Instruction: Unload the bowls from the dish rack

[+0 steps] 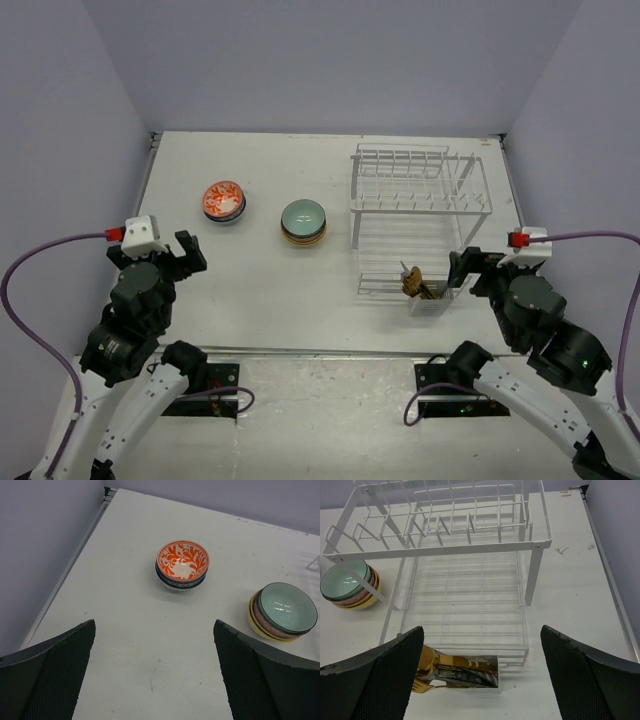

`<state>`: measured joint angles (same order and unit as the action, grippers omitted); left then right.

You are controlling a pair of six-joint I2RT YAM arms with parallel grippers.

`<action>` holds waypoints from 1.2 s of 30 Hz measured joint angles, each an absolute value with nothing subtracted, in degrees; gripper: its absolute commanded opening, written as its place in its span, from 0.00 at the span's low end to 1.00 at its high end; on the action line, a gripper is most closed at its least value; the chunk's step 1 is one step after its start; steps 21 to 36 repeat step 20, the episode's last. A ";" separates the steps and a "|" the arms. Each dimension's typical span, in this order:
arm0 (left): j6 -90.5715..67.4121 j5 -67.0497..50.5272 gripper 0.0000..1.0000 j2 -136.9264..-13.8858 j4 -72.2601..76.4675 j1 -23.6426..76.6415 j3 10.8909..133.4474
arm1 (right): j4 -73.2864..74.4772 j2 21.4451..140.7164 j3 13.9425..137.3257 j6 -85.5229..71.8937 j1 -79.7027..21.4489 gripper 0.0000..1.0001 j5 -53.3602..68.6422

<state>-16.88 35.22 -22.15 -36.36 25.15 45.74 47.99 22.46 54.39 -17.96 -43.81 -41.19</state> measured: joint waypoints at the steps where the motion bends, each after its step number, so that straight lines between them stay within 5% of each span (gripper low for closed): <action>1: -16.88 35.14 1.00 -22.28 -36.18 25.15 45.56 | 47.94 22.20 54.08 -18.02 -43.81 0.99 -41.23; 36: -16.86 33.85 1.00 -22.50 -35.24 25.15 43.48 | 45.82 21.19 52.47 -19.57 -43.81 0.99 -42.52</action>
